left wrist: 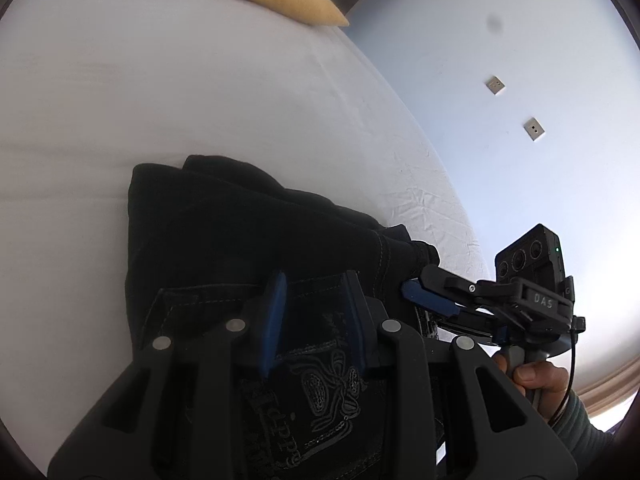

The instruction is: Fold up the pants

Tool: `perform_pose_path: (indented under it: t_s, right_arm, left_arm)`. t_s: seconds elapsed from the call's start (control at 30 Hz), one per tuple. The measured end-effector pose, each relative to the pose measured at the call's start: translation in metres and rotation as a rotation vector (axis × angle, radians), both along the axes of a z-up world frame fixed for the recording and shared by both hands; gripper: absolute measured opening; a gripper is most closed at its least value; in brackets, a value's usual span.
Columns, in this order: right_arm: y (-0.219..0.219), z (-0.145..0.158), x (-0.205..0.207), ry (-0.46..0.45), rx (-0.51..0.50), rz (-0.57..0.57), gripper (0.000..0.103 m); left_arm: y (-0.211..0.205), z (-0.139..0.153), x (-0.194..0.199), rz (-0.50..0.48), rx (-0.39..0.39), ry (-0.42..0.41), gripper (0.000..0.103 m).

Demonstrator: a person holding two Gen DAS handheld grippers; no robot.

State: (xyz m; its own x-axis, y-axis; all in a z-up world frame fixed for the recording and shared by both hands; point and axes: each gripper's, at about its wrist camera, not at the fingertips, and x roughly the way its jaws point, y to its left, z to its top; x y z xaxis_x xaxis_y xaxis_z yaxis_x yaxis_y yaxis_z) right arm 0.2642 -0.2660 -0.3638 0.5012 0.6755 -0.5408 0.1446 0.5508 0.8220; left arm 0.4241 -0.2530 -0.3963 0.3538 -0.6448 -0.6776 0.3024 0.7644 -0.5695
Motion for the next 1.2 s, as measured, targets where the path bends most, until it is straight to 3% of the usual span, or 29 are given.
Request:
perform_pose_path:
  t_s: [0.13,0.27,0.4,0.43,0.53,0.6,0.67,0.73,0.77,0.8,0.83,0.87,0.93,1.03,1.1,1.2]
  right_arm:
    - [-0.026,-0.02,-0.02,0.02,0.033,-0.069,0.0]
    - [-0.037,-0.016,-0.034,0.012,0.045,-0.097,0.0]
    - [-0.029,0.013,-0.037,-0.072,0.06,-0.076,0.051]
    - [-0.024,0.019,-0.034,-0.091,0.053,-0.063,0.054]
    - [-0.008,0.026,-0.022,-0.111,0.056,0.008,0.057]
    - [-0.002,0.021,-0.014,-0.086,0.015,0.033,0.058]
    - [-0.007,0.01,-0.011,-0.058,-0.012,0.022,0.053]
    - [-0.022,-0.001,-0.016,-0.032,0.005,-0.01,0.031]
    - [-0.03,-0.001,-0.022,-0.03,0.017,-0.036,0.031]
    - [-0.039,0.003,-0.03,-0.037,-0.002,-0.062,0.036]
    - [-0.047,0.01,-0.038,-0.043,-0.048,-0.092,0.051]
    - [-0.055,0.017,-0.047,-0.046,-0.093,-0.122,0.06]
    - [-0.071,0.031,-0.064,-0.064,-0.13,-0.175,0.065]
    - [-0.077,0.06,-0.085,-0.117,-0.19,-0.198,0.066]
    - [-0.068,0.083,-0.095,-0.162,-0.28,-0.187,0.067]
    - [-0.043,0.123,-0.112,-0.246,-0.437,-0.172,0.076]
  left_arm:
    - [-0.012,-0.011,0.015,-0.024,0.004,0.013,0.027]
    - [-0.022,-0.016,0.016,-0.045,0.033,0.001,0.027]
    - [-0.01,0.007,0.01,-0.025,-0.026,-0.034,0.027]
    - [-0.012,0.007,0.008,-0.027,-0.018,-0.048,0.027]
    - [-0.014,-0.007,0.009,-0.037,0.013,0.006,0.027]
    - [-0.008,-0.009,0.008,-0.025,-0.015,0.011,0.027]
    - [-0.005,-0.004,0.004,-0.026,-0.003,0.01,0.027]
    - [0.004,0.005,-0.004,-0.019,0.017,-0.009,0.028]
    - [0.008,0.01,-0.009,-0.01,0.019,-0.019,0.028]
    - [0.014,0.017,-0.015,0.004,0.024,-0.031,0.033]
    - [0.018,0.029,-0.021,0.024,0.035,-0.052,0.05]
    - [0.023,0.037,-0.03,0.043,0.044,-0.081,0.06]
    - [0.03,0.06,-0.053,0.079,0.078,-0.168,0.086]
    - [0.038,0.096,-0.09,0.128,0.147,-0.305,0.101]
    - [0.043,0.118,-0.114,0.159,0.168,-0.389,0.103]
    - [0.046,0.154,-0.158,0.182,0.222,-0.557,0.103]
